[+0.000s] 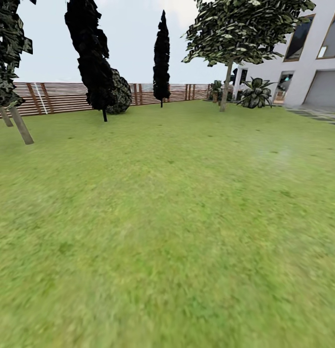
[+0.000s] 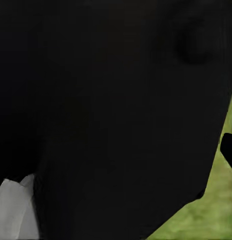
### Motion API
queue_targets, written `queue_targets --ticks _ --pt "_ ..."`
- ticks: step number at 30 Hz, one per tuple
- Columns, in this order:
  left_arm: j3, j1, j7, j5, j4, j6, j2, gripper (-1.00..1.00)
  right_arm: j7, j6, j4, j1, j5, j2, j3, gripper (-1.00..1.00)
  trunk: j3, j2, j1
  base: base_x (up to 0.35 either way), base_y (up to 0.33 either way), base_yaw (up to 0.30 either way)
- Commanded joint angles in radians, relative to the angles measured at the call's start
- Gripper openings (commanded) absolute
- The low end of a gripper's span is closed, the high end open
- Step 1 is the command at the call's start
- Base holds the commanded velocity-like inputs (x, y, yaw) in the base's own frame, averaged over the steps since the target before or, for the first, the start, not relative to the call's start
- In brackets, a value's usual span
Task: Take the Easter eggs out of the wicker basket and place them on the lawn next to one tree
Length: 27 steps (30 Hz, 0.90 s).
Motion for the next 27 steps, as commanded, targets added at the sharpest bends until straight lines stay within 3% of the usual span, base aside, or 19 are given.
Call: queue_targets --ticks 1,9,27 --pt "-0.001 -0.001 0.001 0.0 0.001 -0.012 0.0 1.0 0.0 -0.009 -0.03 0.0 -0.001 0.0 0.007 1.0 -0.001 0.0 0.001 0.336 0.0 0.037" --pt "-0.004 0.0 0.002 0.0 -0.025 -0.033 0.0 1.0 0.002 -0.057 -0.118 0.0 -0.004 0.006 0.008 1.0 -0.001 0.0 0.001 0.337 0.0 0.013" --pt "0.007 -0.001 0.003 0.007 -0.036 -0.132 0.0 1.0 0.004 -0.082 -0.125 0.0 -0.004 0.018 0.008 1.0 -0.001 0.0 0.001 0.307 -0.086 0.001"
